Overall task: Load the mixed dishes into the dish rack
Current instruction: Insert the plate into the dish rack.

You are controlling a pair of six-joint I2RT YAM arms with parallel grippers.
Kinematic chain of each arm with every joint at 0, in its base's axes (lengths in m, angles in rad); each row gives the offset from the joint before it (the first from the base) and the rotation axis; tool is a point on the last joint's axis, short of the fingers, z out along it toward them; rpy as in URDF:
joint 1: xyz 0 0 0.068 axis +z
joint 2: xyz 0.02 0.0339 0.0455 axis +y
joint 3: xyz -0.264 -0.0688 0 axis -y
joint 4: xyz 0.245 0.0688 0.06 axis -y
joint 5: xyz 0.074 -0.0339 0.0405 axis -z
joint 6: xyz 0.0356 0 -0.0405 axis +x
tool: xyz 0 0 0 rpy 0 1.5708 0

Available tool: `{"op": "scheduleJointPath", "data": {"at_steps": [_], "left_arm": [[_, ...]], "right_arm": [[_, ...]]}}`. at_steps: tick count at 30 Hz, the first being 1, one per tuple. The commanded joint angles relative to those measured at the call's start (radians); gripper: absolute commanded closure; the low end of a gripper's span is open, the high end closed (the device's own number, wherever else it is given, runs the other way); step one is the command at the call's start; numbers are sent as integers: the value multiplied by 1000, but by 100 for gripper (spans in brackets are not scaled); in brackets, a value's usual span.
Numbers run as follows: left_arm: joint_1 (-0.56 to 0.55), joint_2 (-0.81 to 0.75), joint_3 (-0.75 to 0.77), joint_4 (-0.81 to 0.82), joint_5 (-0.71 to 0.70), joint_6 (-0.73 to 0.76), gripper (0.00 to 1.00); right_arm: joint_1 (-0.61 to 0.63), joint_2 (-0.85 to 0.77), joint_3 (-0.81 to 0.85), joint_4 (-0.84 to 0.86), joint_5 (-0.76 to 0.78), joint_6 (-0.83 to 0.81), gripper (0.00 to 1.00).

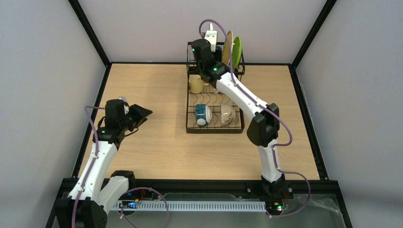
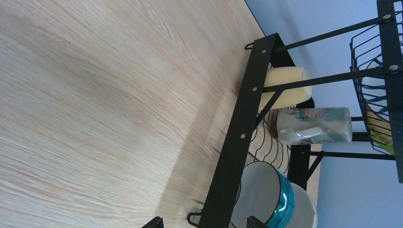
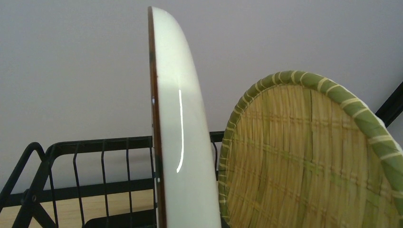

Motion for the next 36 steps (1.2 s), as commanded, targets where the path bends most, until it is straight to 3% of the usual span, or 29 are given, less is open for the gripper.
{"op": "scheduleJointPath", "data": {"at_steps": [1, 5, 9, 10, 19, 36], "left_arm": [[-6, -14, -18, 0, -8, -2, 1], [-6, -18, -26, 8, -9, -15, 1], [-7, -23, -31, 17, -11, -29, 1], [-8, -24, -32, 17, -10, -30, 1], [-18, -38, -45, 28, -29, -58, 1], [-36, -46, -49, 16, -48, -72, 1]], "right_arm": [[-20, 12, -36, -31, 35, 67, 79], [-21, 14, -35, -30, 33, 61, 67], [-29, 11, -32, -32, 32, 60, 42], [-31, 11, -32, -32, 31, 61, 39], [-37, -1, -26, -36, 10, 56, 27], [-37, -40, 35, -83, -44, 57, 23]]}}
